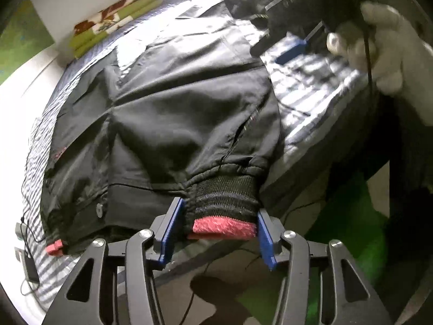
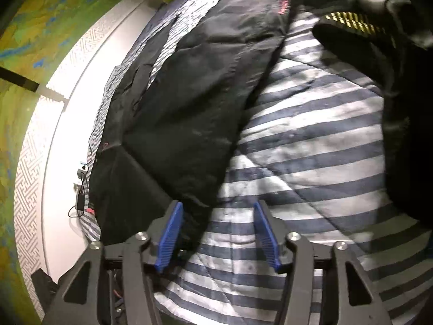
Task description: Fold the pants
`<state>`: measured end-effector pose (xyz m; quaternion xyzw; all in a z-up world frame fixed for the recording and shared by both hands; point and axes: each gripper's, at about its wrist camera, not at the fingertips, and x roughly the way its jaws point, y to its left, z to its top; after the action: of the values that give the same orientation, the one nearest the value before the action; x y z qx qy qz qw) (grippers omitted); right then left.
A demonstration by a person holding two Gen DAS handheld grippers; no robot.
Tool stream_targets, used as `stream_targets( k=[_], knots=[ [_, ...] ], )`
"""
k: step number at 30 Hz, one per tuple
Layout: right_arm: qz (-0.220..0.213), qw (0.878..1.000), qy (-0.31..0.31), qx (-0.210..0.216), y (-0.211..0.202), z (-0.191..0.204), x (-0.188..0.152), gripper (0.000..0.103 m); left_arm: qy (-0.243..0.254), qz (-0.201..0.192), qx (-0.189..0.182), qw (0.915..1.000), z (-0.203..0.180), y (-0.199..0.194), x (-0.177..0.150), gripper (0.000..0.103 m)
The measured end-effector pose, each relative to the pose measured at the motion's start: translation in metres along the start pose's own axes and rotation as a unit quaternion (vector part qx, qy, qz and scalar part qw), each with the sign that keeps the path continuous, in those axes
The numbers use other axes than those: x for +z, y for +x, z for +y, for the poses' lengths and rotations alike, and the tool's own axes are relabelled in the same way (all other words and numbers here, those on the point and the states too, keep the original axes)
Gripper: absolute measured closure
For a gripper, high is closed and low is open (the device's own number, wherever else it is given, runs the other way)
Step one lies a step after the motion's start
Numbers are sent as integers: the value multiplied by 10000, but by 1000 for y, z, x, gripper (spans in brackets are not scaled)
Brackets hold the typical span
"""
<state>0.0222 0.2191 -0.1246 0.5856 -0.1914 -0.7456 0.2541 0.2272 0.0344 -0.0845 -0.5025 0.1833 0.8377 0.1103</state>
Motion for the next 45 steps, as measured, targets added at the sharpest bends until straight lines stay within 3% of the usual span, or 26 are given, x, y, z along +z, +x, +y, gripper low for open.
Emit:
stream_targets(
  k=[5,13,15,16,17,20,24,30,31,34,35,37,39,41,45],
  knots=[
    [82,9998,-76,181,0,14,-8,51,-10,-6,16,10000,3,-4,2,49],
    [981,9929,-356,568,24,47,-46,51,-121,36,-46,9999,5,0,2,46],
    [1212,9887,-249,847,30,55,-52,58,-124,38,-6,9999,5,0,2,44],
    [1334,9861,-252,961,34,61,-55,71,-110,24,8,9999,4,0,2,43],
    [1368,9851,-274,1003,36,65,-56,77,-98,1,31,9999,3,-1,2,40],
    [1343,9832,-176,1227,37,75,-53,87,-179,-132,71,9997,5,-7,5,32],
    [1304,9784,176,1597,28,73,-40,91,-325,-391,161,9986,14,-16,12,21],
    [1236,9761,340,1754,23,75,-37,93,-45,-586,220,9980,4,-8,32,20],
    [1245,9752,355,1798,23,75,-39,93,13,-584,316,9978,4,-4,35,21],
    [1279,9735,351,1864,23,74,-41,93,-85,-462,257,9986,12,6,40,70],
    [1279,9735,332,1868,23,74,-41,93,-196,-456,154,9986,17,7,41,76],
    [1186,9766,118,1793,19,72,-39,89,-212,-531,167,9982,23,1,42,81],
    [966,9829,-62,1568,12,67,-29,75,-196,-596,148,9979,28,-7,42,83],
    [454,9922,56,1158,-2,46,-9,57,-260,-668,113,9974,35,-16,42,84],
    [-402,9961,641,451,-16,-1,48,53,-620,-876,-36,9942,60,-35,46,85]
  ],
)
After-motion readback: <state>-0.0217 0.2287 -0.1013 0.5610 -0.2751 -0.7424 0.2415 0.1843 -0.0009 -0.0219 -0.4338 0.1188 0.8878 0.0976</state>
